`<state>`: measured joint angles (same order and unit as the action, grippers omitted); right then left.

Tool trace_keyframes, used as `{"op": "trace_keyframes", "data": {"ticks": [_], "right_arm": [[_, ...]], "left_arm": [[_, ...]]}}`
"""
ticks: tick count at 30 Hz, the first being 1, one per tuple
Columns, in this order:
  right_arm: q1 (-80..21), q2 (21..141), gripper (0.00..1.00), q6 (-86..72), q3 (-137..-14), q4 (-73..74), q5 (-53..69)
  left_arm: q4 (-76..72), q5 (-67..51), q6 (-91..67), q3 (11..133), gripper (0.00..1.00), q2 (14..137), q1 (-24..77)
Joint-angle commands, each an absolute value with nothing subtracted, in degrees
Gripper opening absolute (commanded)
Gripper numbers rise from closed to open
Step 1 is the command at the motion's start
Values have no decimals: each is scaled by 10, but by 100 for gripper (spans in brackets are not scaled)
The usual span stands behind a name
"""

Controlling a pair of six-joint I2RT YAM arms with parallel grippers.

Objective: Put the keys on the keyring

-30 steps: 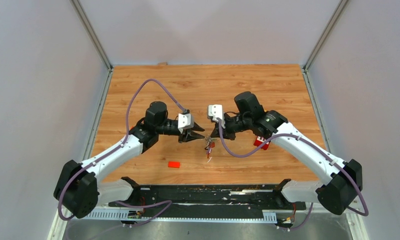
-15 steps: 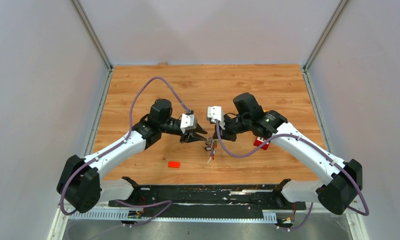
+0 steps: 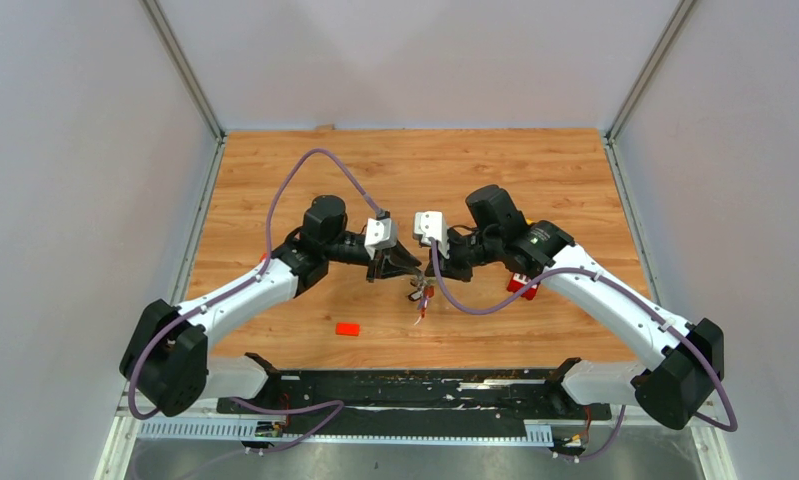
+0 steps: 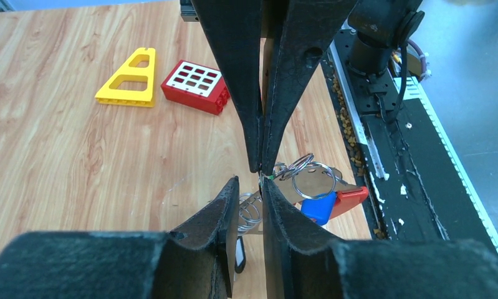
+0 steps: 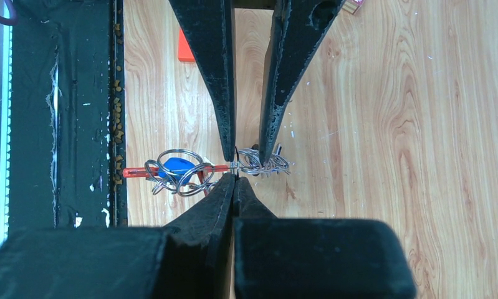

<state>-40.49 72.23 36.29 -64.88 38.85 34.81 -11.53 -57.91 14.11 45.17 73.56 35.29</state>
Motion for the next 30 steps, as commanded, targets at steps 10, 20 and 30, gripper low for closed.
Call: {"op": "trace_keyframes", "data": {"ticks": [10,20,30], "right_arm": [[-408,699,0,352,-653,351,351],[-408,697,0,351,-651,347,345],[-408,694,0,350,-644,342,341]], "left_arm": [[-120,-580,139,456,26,749,364],[-112,-591,139,458,13,756,367],[-127,-589,104,460,0,766,370]]}}
